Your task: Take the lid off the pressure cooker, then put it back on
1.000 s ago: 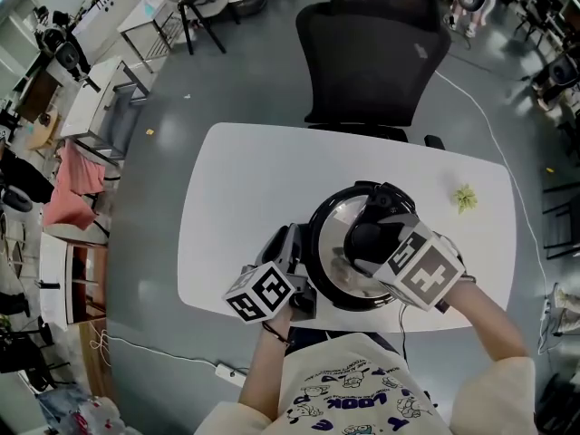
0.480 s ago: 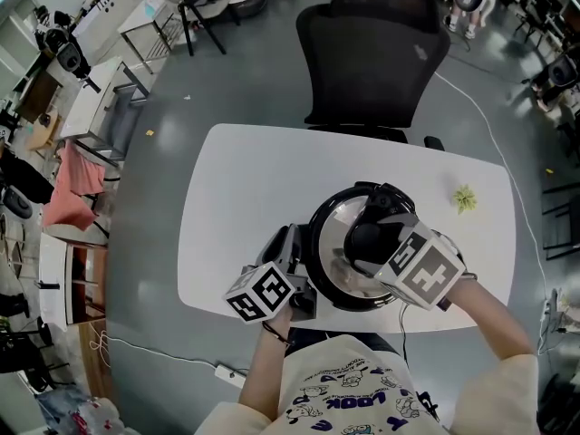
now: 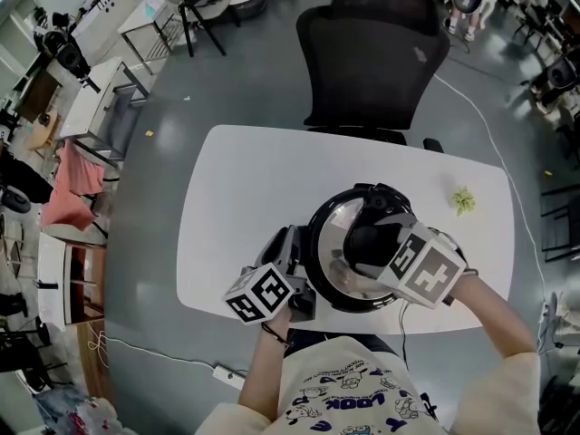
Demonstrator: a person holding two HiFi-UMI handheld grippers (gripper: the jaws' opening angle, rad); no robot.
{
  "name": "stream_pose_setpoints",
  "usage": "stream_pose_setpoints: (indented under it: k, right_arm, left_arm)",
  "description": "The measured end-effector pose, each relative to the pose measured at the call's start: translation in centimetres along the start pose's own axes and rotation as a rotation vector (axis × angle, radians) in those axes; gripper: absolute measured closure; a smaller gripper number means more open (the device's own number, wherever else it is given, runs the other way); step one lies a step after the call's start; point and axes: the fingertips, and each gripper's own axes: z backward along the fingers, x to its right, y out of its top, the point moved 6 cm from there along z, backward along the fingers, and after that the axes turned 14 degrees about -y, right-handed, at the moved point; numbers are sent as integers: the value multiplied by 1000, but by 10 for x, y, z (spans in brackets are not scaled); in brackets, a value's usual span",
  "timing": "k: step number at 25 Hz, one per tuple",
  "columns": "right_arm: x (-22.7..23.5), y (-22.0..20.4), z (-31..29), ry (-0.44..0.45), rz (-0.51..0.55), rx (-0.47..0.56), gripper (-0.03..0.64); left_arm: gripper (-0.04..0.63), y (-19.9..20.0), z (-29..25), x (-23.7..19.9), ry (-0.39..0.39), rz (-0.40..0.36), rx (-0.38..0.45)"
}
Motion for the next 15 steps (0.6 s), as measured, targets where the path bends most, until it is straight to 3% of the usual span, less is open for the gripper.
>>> stream_pose_setpoints:
  k: [15]
  right_arm:
    - [-3,1,0,90,216,15,316]
  left_arm:
    - [497,0,1,1,3,-7,6]
